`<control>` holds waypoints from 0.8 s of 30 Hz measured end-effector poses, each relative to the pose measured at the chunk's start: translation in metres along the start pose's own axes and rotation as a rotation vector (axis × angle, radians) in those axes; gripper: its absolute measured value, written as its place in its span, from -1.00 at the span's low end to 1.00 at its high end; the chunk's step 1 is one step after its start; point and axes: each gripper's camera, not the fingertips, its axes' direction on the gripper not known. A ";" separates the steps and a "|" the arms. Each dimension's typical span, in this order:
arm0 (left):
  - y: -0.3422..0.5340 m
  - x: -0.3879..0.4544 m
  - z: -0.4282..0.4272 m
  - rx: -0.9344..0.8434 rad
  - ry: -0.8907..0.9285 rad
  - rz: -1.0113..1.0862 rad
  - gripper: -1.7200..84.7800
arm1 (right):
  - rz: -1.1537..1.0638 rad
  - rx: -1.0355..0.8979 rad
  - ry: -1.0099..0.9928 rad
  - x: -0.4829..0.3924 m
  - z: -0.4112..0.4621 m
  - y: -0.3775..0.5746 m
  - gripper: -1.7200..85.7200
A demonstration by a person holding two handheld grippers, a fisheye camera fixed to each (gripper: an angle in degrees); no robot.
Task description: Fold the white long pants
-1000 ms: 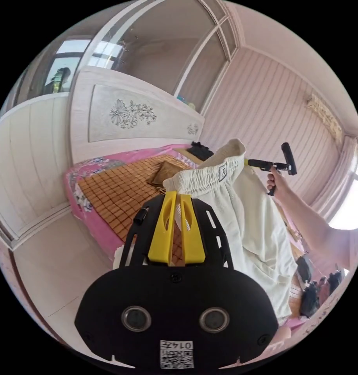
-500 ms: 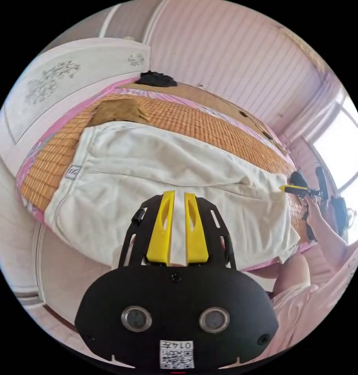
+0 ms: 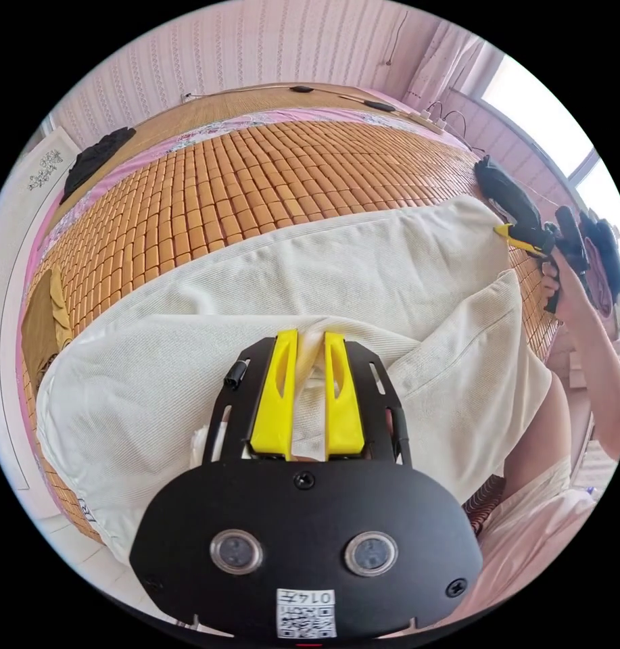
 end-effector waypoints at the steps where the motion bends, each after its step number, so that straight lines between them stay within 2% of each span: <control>1: -0.001 -0.001 0.000 -0.001 0.007 -0.001 -0.80 | -0.107 -0.014 0.026 -0.026 -0.015 -0.008 -0.91; 3: -0.005 -0.001 0.002 -0.001 0.012 -0.010 -0.80 | -0.252 -0.006 0.121 -0.068 -0.037 -0.018 -0.92; 5: -0.008 -0.001 0.005 0.008 0.016 -0.024 -0.80 | -0.367 0.109 0.228 -0.102 -0.067 -0.022 -0.93; 8: -0.012 -0.007 0.000 0.045 0.062 -0.053 -0.81 | -0.350 0.207 0.406 -0.084 -0.075 -0.018 -0.87; 10: -0.015 -0.014 -0.006 0.069 0.095 -0.068 -0.81 | -0.275 0.148 0.487 -0.052 -0.062 -0.019 -0.79; 12: -0.021 -0.021 -0.012 0.087 0.096 -0.067 -0.80 | -0.220 0.064 0.440 -0.018 -0.045 -0.018 -0.73; 14: -0.028 -0.027 -0.015 0.098 0.046 -0.075 -0.81 | -0.132 0.027 0.305 0.016 -0.030 -0.021 -0.64; 18: -0.056 -0.040 -0.003 0.088 -0.015 -0.110 -0.78 | -0.005 0.005 0.260 0.049 -0.003 -0.034 -0.59; 19: -0.061 -0.040 0.004 0.070 -0.029 -0.113 -0.77 | 0.021 -0.036 0.199 0.056 0.009 -0.037 -0.68; 20: -0.070 -0.040 0.023 0.008 -0.056 -0.109 -0.76 | 0.018 -0.071 0.109 0.061 0.018 -0.036 -0.87; 21: -0.076 -0.039 0.048 -0.091 -0.071 -0.115 -0.76 | 0.026 -0.059 0.086 0.062 0.017 -0.034 -0.87; 24: -0.080 -0.025 0.056 -0.066 -0.128 -0.051 -0.79 | -0.022 0.060 0.017 0.038 -0.030 -0.005 -0.89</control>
